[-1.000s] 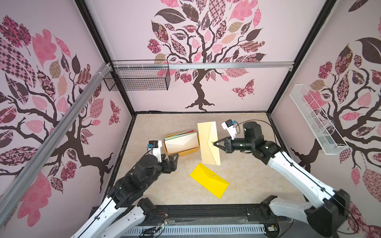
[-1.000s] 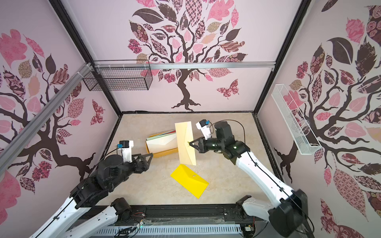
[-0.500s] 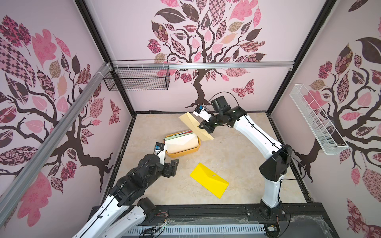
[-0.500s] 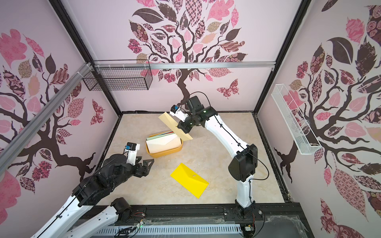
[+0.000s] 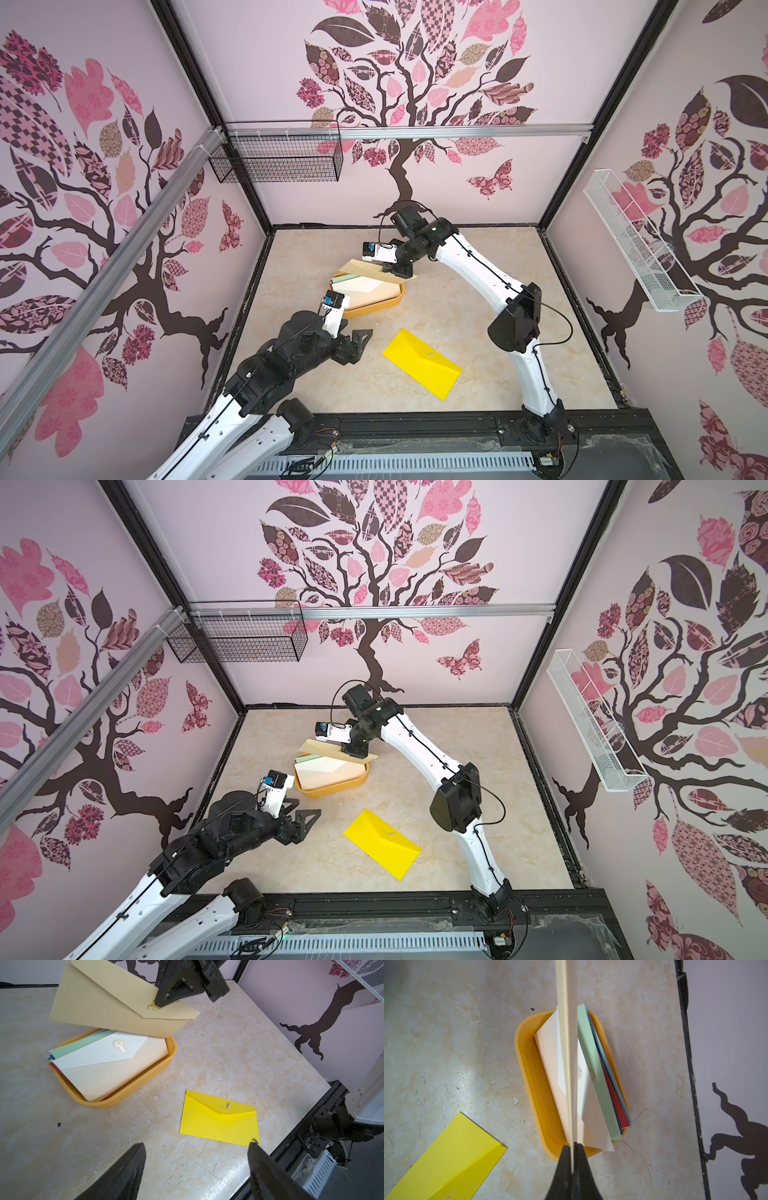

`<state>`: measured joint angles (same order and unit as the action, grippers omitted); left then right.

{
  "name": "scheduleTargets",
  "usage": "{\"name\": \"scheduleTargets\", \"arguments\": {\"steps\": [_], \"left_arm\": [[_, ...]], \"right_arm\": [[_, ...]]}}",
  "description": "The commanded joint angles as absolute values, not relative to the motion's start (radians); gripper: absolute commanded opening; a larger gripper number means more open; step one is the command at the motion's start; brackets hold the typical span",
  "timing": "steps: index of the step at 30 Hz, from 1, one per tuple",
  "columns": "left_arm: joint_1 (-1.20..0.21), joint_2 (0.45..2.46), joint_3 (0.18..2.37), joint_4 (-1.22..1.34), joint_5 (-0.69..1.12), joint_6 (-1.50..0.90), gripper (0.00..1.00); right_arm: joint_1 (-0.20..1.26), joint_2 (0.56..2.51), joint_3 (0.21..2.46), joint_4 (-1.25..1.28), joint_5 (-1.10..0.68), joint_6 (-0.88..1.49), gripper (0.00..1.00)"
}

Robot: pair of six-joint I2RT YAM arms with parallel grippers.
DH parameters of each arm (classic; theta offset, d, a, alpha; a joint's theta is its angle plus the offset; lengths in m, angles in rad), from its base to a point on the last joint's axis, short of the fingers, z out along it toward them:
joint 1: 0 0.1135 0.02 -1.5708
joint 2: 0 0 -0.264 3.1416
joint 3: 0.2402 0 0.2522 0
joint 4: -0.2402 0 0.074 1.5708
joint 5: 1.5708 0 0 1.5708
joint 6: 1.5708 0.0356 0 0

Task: Put the sealed envelopes into the storage box
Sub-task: Place the envelope in the storage box.

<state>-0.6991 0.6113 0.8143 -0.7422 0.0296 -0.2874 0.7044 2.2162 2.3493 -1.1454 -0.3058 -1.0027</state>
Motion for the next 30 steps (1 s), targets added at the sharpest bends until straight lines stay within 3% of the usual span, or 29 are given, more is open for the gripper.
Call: {"name": "scheduleTargets", "arguments": {"steps": [1,25,30], "left_arm": [[-0.694,0.618,0.806,-0.711,0.066,-0.274,0.82],[-0.694,0.606,0.805,-0.716,0.064,-0.281,0.81],[-0.694,0.607,0.805,-0.714,0.069,-0.283,0.81]], "right_arm": [[0.712,2.263,2.384,-1.19,-0.267,-1.076,0.0],[0.766,2.314,2.309,-1.14,-0.203,-1.158,0.0],[0.776,2.316,2.276,-1.088,-0.156,-1.127,0.21]]}}
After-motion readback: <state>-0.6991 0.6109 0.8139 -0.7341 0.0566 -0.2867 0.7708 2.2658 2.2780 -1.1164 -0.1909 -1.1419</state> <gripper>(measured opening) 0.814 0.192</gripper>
